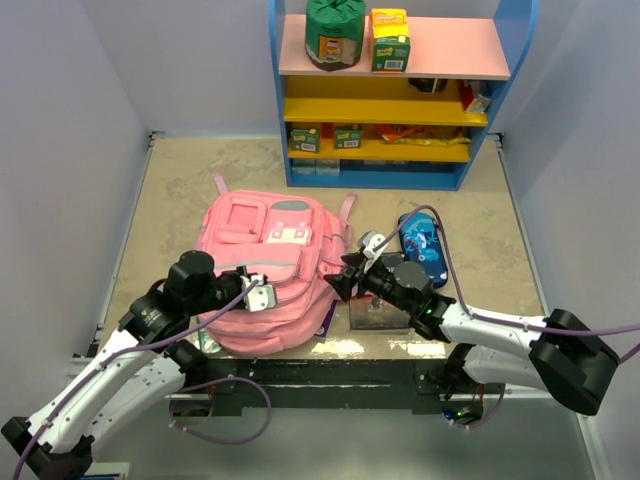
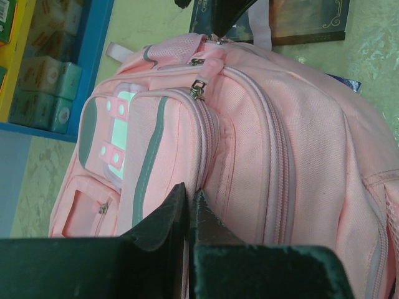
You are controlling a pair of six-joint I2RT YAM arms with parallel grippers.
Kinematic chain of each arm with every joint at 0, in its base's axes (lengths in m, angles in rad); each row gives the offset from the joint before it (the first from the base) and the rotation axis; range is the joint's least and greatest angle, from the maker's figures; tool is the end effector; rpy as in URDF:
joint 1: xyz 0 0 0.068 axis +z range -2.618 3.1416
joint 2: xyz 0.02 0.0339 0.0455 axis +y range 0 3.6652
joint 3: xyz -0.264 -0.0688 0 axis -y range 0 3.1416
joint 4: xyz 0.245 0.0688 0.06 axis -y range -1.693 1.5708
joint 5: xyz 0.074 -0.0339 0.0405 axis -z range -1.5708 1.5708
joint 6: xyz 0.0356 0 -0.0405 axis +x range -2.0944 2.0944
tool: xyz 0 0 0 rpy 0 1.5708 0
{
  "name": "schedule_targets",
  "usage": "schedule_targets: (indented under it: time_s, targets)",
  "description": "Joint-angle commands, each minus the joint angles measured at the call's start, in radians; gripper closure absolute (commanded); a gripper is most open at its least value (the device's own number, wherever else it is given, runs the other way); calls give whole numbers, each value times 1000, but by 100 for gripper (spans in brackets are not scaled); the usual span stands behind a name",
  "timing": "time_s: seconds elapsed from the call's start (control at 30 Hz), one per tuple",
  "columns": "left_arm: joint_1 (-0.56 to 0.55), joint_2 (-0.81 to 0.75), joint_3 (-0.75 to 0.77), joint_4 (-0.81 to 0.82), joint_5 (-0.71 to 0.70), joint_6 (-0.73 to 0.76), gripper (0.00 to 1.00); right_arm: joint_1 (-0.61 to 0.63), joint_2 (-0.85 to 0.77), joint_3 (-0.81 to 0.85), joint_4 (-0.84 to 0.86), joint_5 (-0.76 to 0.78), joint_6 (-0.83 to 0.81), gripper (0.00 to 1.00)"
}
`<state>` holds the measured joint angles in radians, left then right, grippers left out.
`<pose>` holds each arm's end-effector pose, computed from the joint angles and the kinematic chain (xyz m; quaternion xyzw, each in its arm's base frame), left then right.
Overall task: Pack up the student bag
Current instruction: Unzip the student bag at the center of the board.
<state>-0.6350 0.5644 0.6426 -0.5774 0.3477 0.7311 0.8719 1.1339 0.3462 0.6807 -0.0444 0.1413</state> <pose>0.0982 -0.0874 0.2822 0.6030 0.6012 -0.1244 0.5094 0.1484 0.1791 0.2097 -0.2795 0.6894 0.3386 0.5762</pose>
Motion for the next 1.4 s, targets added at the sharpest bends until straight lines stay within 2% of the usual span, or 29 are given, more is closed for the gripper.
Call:
schedule_targets:
  time_s: [0.0, 0.5, 0.67, 0.8, 1.23, 1.3, 1.37]
  targets:
    - [6, -18, 15, 88, 39, 41, 100, -1, -25, -19, 148, -17, 6, 31]
    - [6, 9, 38, 99, 36, 21, 100, -17, 141, 74, 172, -144, 37, 41]
    - [6, 45, 75, 99, 53, 21, 100, -30, 197, 86, 186, -192, 46, 49]
    - [6, 55, 86, 106, 48, 10, 100, -54, 246, 88, 213, -250, 75, 60]
    - [6, 61, 140, 125, 82, -28, 100, -67, 351, 134, 286, -313, 104, 60]
    - [6, 75, 153, 128, 97, -32, 100, -67, 365, 145, 290, -328, 109, 62]
    - [6, 77, 166, 137, 102, -47, 100, -67, 372, 158, 289, -336, 109, 69]
